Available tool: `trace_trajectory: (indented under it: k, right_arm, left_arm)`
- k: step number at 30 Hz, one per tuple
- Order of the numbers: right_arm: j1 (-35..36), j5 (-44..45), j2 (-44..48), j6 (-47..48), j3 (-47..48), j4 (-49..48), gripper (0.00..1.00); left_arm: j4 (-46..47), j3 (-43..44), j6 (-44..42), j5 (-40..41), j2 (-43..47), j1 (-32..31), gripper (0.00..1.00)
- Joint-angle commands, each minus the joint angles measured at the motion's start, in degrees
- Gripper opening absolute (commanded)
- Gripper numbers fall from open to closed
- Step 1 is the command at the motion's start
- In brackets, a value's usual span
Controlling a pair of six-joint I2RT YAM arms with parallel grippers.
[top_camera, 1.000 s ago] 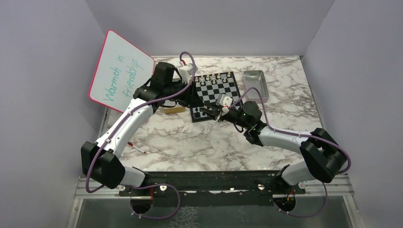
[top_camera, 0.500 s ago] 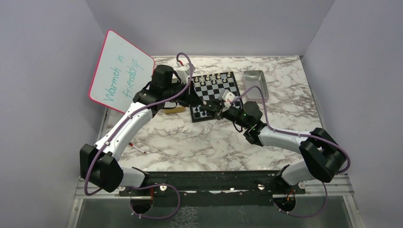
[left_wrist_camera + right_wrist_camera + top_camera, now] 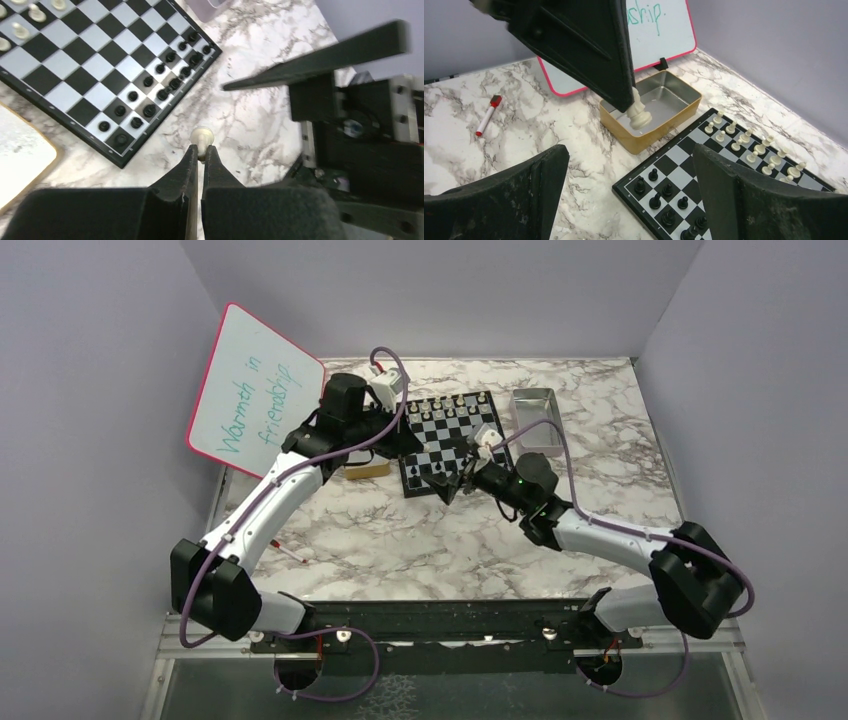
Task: Set up the chess pieces on the board
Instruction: Place the chess piece on the chessboard.
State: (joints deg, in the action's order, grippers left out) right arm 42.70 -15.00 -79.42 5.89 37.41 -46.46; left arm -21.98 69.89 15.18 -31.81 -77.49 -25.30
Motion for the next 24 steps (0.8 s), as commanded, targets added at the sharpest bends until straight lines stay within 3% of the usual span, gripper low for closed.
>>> trace_trajectory:
  k: [1,8,13,24]
  right_arm:
    - [0.28,4.54,7.52,-3.45,-1.78,6.80,1.00]
    - [0.28,11.35,18.64,-13.99,-4.03,18.81,1.00]
    - [0.28,12.96,23.51,-12.70,-2.87,29.01,1.00]
    - [0.33,18.57,27.57,-13.05,-4.61,31.33,1.00]
  left_arm:
    - [-1.48,4.76,-5.17,9.92,-3.82,0.07,0.00]
    - [-6.74,13.64,-9.33,16.49,-16.07,-0.01,0.00]
    - [-7.76,19.86,-10.71,20.09,-25.78,-0.10,0.00]
    - [-9.49,30.37,-10.90,24.73,-41.79,-2.05,0.02]
